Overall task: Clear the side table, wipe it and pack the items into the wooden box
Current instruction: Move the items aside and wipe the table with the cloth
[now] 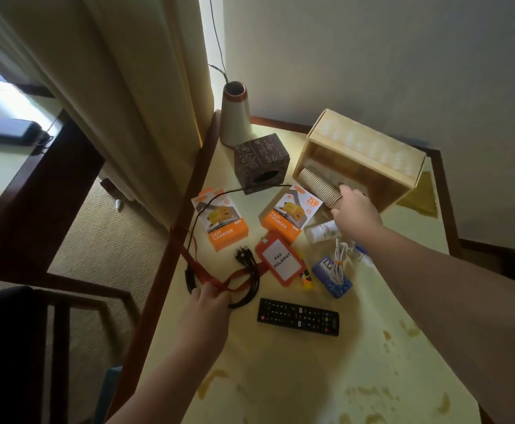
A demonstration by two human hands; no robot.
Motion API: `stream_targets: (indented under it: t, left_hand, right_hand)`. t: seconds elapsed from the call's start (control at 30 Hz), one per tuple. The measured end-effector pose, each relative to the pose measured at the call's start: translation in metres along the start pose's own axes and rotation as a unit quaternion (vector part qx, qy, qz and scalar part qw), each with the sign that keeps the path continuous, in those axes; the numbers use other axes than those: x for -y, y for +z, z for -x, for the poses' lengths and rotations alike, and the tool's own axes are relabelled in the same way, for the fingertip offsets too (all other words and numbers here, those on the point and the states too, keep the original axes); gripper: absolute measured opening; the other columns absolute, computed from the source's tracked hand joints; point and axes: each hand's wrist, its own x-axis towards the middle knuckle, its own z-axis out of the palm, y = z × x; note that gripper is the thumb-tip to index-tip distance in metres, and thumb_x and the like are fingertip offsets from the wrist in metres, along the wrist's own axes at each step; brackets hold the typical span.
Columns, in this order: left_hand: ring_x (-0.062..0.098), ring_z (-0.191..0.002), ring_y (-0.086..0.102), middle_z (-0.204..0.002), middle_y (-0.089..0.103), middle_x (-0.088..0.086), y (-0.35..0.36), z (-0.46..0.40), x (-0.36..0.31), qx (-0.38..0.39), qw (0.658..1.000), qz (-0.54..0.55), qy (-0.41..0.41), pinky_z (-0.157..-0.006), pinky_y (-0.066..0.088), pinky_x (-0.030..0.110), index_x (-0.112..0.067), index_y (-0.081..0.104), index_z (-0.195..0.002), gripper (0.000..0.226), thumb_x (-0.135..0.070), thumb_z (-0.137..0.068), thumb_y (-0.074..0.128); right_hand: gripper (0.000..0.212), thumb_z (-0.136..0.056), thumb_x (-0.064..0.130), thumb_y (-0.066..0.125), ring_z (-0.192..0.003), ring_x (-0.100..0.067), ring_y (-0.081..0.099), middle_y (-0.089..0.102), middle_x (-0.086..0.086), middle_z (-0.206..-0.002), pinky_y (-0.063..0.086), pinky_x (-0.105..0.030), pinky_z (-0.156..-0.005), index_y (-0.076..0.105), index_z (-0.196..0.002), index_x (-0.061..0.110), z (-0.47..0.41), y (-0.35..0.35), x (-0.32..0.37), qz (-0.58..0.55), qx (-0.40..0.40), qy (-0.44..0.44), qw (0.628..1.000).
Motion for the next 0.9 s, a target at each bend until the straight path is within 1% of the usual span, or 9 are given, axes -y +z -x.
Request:
stream_targets:
  t: [0.1,0.2,0.3,0.4,0.47,0.57,0.67,0.77,0.9]
  left_hand:
    - [0.021,-0.13,0.047,-0.148,0.049,-0.003,-0.002,-0.014,-0.007,-0.002,1.0,0.001,-0.003,-0.107,0.05,0.036,-0.042,0.054,-0.143,0.044,-0.036,-0.101,0.062]
    - [0.025,-0.134,0.047,-0.145,0.051,0.0,-0.004,-0.028,-0.013,-0.007,1.0,-0.011,0.009,-0.108,0.051,0.04,-0.04,0.054,-0.143,0.044,-0.038,-0.1,0.064]
    - [0.029,-0.142,0.043,-0.149,0.049,0.004,-0.004,-0.042,-0.018,-0.008,1.0,-0.015,0.017,-0.111,0.05,0.046,-0.032,0.059,-0.135,0.037,-0.038,-0.098,0.065]
    - [0.031,-0.147,0.037,-0.153,0.045,0.007,-0.005,-0.061,-0.025,0.009,0.999,-0.039,0.008,-0.114,0.047,0.049,-0.027,0.061,-0.135,0.035,-0.034,-0.101,0.061]
    - [0.031,-0.146,0.037,-0.151,0.046,0.008,-0.007,-0.071,-0.029,0.012,0.999,-0.043,0.0,-0.114,0.046,0.05,-0.027,0.06,-0.138,0.037,-0.032,-0.101,0.06]
    - [0.029,-0.142,0.041,-0.143,0.051,0.007,-0.01,-0.082,-0.034,-0.003,0.999,-0.034,-0.004,-0.112,0.048,0.048,-0.025,0.062,-0.134,0.032,-0.028,-0.102,0.06]
    - [0.026,-0.14,0.041,-0.138,0.05,0.006,-0.014,-0.086,-0.038,-0.019,1.0,-0.011,-0.006,-0.11,0.049,0.044,-0.023,0.066,-0.127,0.027,-0.028,-0.101,0.062]
    - [0.025,-0.138,0.043,-0.14,0.049,0.005,-0.016,-0.08,-0.042,-0.036,0.999,0.008,-0.013,-0.106,0.052,0.042,-0.022,0.064,-0.126,0.029,-0.03,-0.099,0.067]
    - [0.022,-0.132,0.049,-0.142,0.05,0.003,-0.015,-0.056,-0.048,-0.045,0.998,0.028,-0.018,-0.104,0.053,0.04,-0.024,0.062,-0.129,0.035,-0.039,-0.098,0.065]
  right_hand:
    - [0.072,-0.098,0.023,0.063,-0.13,-0.035,0.049,0.048,-0.012,-0.148,0.048,-0.049,-0.102,0.028,-0.16,0.025,0.01,0.002,-0.006,-0.027,0.032,-0.004,0.999]
    - [0.081,-0.1,0.031,0.062,-0.148,-0.036,0.032,0.024,-0.006,-0.168,0.039,-0.053,-0.113,0.013,-0.164,0.031,0.033,0.007,-0.015,0.018,0.046,-0.043,0.998]
    - [0.07,-0.102,0.034,0.055,-0.153,-0.032,0.025,0.02,-0.003,-0.171,0.033,-0.053,-0.119,0.02,-0.163,0.031,0.062,0.014,-0.019,-0.005,0.004,-0.074,0.997]
    - [0.056,-0.1,0.033,0.057,-0.151,-0.031,0.029,0.031,-0.004,-0.166,0.034,-0.055,-0.119,0.041,-0.153,0.028,0.091,0.024,-0.02,0.018,-0.044,-0.114,0.992]
    - [0.053,-0.095,0.031,0.064,-0.15,-0.031,0.03,0.036,-0.005,-0.162,0.035,-0.055,-0.117,0.049,-0.146,0.029,0.11,0.031,-0.022,0.023,-0.07,-0.134,0.988]
    - [0.049,-0.092,0.032,0.068,-0.135,-0.028,0.042,0.049,-0.003,-0.146,0.043,-0.049,-0.106,0.055,-0.139,0.028,0.136,0.04,-0.023,-0.027,-0.085,-0.104,0.991]
    - [0.043,-0.093,0.04,0.067,-0.117,-0.023,0.049,0.053,0.0,-0.127,0.049,-0.041,-0.093,0.06,-0.134,0.027,0.159,0.05,-0.027,-0.053,-0.096,-0.065,0.992]
    - [0.051,-0.089,0.042,0.066,-0.111,-0.022,0.05,0.052,0.001,-0.121,0.05,-0.039,-0.09,0.059,-0.138,0.03,0.177,0.059,-0.036,-0.085,-0.083,-0.024,0.993]
    - [0.06,-0.092,0.044,0.069,-0.108,-0.018,0.049,0.051,0.005,-0.119,0.05,-0.037,-0.086,0.043,-0.147,0.04,0.179,0.067,-0.046,-0.092,-0.012,0.016,0.996]
